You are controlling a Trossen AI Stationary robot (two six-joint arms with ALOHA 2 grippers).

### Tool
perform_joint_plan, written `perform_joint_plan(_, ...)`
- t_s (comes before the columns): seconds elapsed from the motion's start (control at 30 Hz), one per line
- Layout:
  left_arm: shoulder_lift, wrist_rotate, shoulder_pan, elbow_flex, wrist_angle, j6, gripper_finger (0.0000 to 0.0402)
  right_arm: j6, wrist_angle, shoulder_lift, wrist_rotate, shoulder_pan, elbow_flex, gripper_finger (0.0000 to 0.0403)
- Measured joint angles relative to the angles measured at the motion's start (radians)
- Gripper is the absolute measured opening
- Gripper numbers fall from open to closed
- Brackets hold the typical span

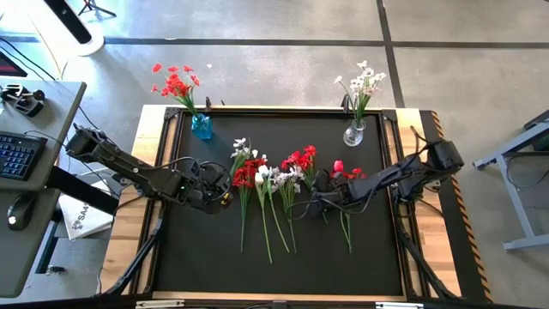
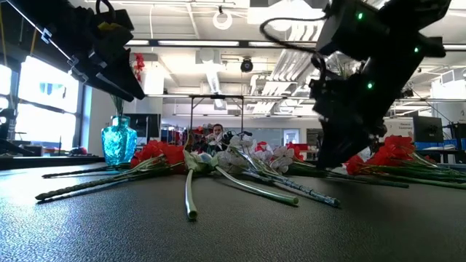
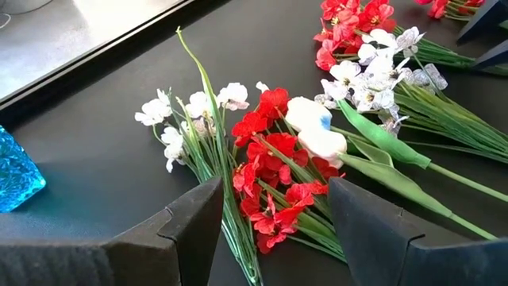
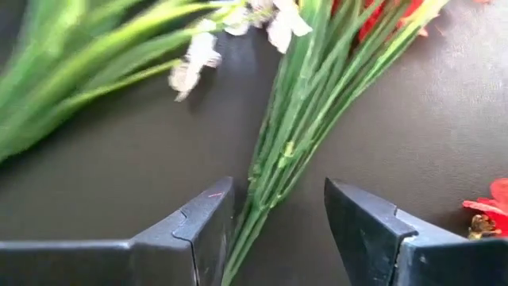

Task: Sort flowers into vase by color
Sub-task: Put the white orchid into the transparent vase

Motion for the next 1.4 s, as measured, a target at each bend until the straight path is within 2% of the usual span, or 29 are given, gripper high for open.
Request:
perform_joint_plan(0.13, 0.0, 0.0, 0.0, 0.0, -0.001, 0.0, 0.0213, 0.002, -0.041, -0.086, -0.019, -0.009, 0.0, 0.0193)
perform_joint_plan(0.3, 0.01, 0.0, 0.0, 0.0, -0.003, 0.016, 0.0213, -0.054, -0.009, -0.156, 0.01, -0.009, 0.0, 0.0193)
perform_joint_plan(0.5, 0.085, 0.013, 0.006, 0.001, -0.003, 0.016, 0.0213, -0.265, 0.251, -0.123, 0.031, 0.008, 0.0, 0.0193)
perform_joint_plan(0.67, 0.189, 0.128, 0.058, 0.001, -0.004, -0.076, 0.0213, -0.429, 0.436, -0.079, 0.034, 0.031, 0.0, 0.0193)
perform_joint_plan(0.8, 0.268, 0.248, 0.117, 0.001, -0.013, -0.088, 0.0213, -0.472, 0.432, -0.104, 0.034, 0.057, 0.0, 0.0193)
perform_joint_plan(1.07, 0.361, 0.337, 0.183, 0.002, -0.056, -0.091, 0.0209, -0.504, 0.324, -0.283, 0.036, 0.152, 0.0, 0.0193)
perform_joint_plan(1.23, 0.349, 0.359, 0.189, -0.04, -0.015, -0.093, 0.0182, -0.459, 0.225, -0.398, 0.135, 0.228, 0.0, 0.0193)
perform_joint_plan(1.4, 0.327, 0.362, 0.188, -0.083, 0.038, -0.108, 0.0143, -0.454, 0.225, -0.413, 0.253, 0.267, 0.0, 0.0193)
